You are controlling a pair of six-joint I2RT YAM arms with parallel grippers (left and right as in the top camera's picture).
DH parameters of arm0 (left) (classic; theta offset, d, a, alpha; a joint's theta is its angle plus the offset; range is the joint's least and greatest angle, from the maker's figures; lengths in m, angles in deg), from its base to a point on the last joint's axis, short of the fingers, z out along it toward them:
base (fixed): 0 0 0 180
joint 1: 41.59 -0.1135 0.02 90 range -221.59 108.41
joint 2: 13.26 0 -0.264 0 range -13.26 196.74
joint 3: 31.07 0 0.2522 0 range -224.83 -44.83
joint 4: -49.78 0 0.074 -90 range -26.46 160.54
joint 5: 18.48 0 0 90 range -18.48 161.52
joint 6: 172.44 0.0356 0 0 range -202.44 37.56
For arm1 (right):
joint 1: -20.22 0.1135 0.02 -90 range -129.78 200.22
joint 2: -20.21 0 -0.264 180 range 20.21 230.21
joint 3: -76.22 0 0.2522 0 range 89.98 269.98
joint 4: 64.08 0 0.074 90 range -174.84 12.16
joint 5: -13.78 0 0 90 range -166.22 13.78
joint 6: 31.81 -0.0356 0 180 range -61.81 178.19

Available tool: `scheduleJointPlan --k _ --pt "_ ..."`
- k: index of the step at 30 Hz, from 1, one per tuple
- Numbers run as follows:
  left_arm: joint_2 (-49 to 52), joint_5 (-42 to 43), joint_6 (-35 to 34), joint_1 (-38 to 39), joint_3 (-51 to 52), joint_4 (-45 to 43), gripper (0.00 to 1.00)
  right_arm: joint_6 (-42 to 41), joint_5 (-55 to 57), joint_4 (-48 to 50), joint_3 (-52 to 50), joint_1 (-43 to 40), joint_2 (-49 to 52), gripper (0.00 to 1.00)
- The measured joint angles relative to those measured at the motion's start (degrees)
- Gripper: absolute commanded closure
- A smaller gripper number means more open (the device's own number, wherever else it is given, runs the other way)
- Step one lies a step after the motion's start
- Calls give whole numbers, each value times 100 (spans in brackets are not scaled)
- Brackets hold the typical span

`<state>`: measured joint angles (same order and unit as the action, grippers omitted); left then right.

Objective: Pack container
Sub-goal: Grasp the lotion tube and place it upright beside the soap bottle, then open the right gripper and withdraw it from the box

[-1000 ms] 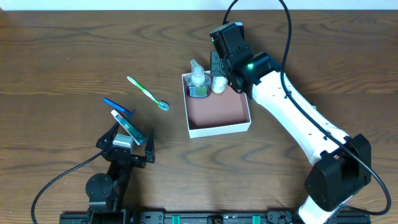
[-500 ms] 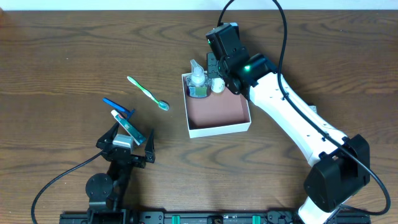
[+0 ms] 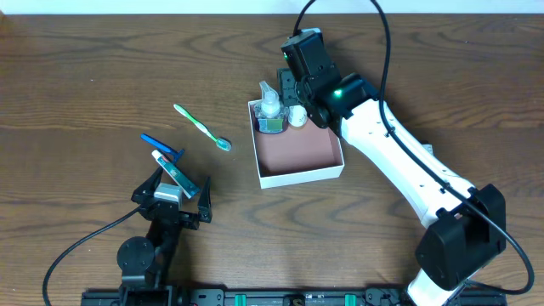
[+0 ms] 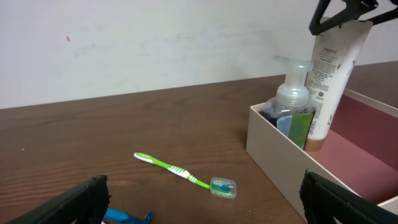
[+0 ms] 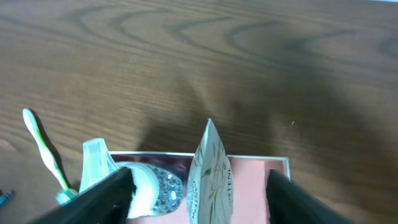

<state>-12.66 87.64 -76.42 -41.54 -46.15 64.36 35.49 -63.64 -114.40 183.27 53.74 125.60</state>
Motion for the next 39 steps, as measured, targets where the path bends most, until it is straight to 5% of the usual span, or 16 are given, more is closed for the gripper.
scheduleJointPlan --k 9,23,39 --pt "0 0 0 0 0 0 2 153 -107 -470 20 11 -155 15" --pt "-2 0 0 0 0 0 2 -240 138 -3145 203 -634 -1867 21" --pt "-2 0 0 0 0 0 2 -503 -317 -2083 -2192 -824 -1725 21"
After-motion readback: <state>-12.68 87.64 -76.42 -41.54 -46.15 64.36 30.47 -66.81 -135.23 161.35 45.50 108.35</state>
